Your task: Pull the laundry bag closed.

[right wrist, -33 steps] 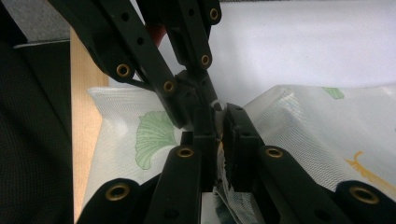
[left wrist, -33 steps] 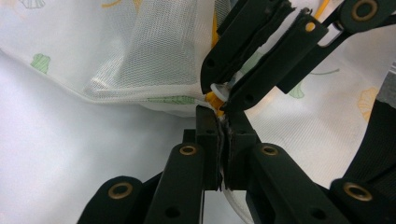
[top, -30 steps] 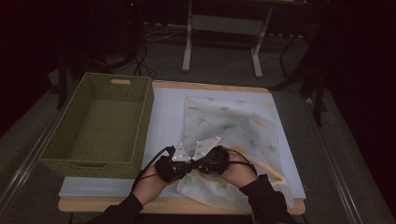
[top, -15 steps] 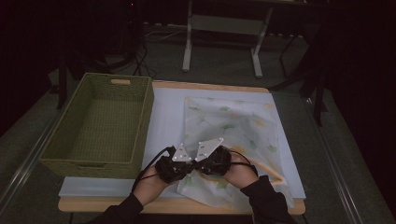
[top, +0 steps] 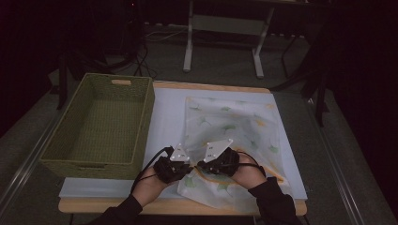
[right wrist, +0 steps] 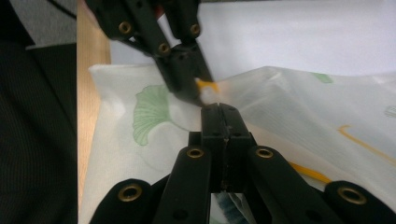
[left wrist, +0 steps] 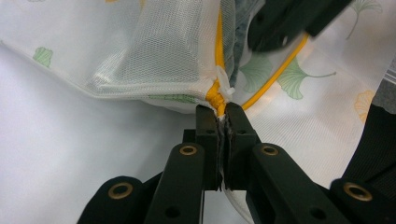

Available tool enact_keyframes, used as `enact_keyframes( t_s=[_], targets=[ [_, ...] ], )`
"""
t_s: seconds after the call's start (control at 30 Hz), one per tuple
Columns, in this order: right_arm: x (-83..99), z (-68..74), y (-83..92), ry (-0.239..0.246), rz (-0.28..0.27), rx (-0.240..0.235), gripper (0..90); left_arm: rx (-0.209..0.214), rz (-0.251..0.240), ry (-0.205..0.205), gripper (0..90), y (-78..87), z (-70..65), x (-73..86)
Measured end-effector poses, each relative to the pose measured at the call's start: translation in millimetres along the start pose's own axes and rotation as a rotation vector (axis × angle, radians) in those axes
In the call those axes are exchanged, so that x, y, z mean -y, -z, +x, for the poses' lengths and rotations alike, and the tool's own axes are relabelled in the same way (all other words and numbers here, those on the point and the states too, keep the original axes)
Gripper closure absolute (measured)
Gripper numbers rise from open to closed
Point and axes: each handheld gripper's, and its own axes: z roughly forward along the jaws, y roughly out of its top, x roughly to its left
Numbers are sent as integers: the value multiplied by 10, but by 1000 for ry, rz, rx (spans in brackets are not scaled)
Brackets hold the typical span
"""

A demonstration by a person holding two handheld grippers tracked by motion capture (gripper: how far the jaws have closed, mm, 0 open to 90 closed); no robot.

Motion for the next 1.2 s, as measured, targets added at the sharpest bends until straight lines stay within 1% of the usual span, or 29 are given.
enact_keyframes(
  t_s=[0.03,0.07,0.1,0.13,0.2,0.27,0.33,0.37,0.4,0.43,0.5,0.53,0.57,0.6,0.67,0.7,0.73,0.77,0.83,0.93,1.0,1.07,1.1,1.13,1.2],
  targets=[
    [-1,6,-19,5,10,-1,898,2,-2,3,873,4,0,0],
    [3,11,-39,6,24,4,877,1,-1,1,873,6,-2,1],
    [11,3,-59,-7,39,2,823,1,-3,1,873,10,-6,6],
    [23,-13,-81,-20,53,-4,812,5,-3,-3,873,12,-6,12],
    [44,-12,-101,-4,67,17,775,4,-2,-4,873,11,-3,22],
    [47,-16,-103,-6,54,5,746,5,-3,-4,873,11,1,22],
    [29,-9,-123,8,65,11,725,9,-9,-4,873,12,-4,17],
    [19,-11,-140,12,75,3,709,5,-4,-12,873,16,-5,13],
    [10,-15,-161,13,81,1,695,4,-8,-12,873,21,-7,11],
    [1,-21,-179,15,85,9,683,8,-11,-11,873,23,-8,10],
    [-8,-42,-209,11,86,3,667,7,-12,-12,873,28,-6,13],
    [-14,-54,-219,7,87,4,678,9,-13,-13,873,28,-5,15],
    [-19,-65,-228,4,87,-7,688,7,-12,-15,873,27,-5,16],
    [-25,-68,-236,13,89,-8,687,7,-11,-14,873,27,-3,16],
    [-38,-69,-239,19,87,-19,723,6,-12,-14,873,30,-1,16],
    [-44,-57,-235,31,85,-14,725,6,-13,-9,873,34,2,15],
    [-49,-50,-228,37,84,-12,750,6,-9,-12,873,34,6,14],
    [-54,-48,-221,34,87,-25,754,4,-7,-13,873,32,6,14],
    [-61,-28,-199,49,78,-17,758,8,0,-16,873,27,1,16],
    [-76,-23,-154,49,66,-21,770,5,5,-23,872,20,-2,15],
    [-84,-19,-141,56,70,-19,779,6,5,-20,872,22,-1,13],
    [-87,-17,-131,56,72,-19,828,6,9,-23,872,20,1,15],
    [-87,-17,-129,62,79,-22,836,4,10,-20,872,19,3,17],
    [-83,-20,-130,64,82,-27,858,5,13,-20,872,19,6,17],
    [-78,-12,-130,67,89,-40,870,5,14,-20,872,17,7,17]
  ],
)
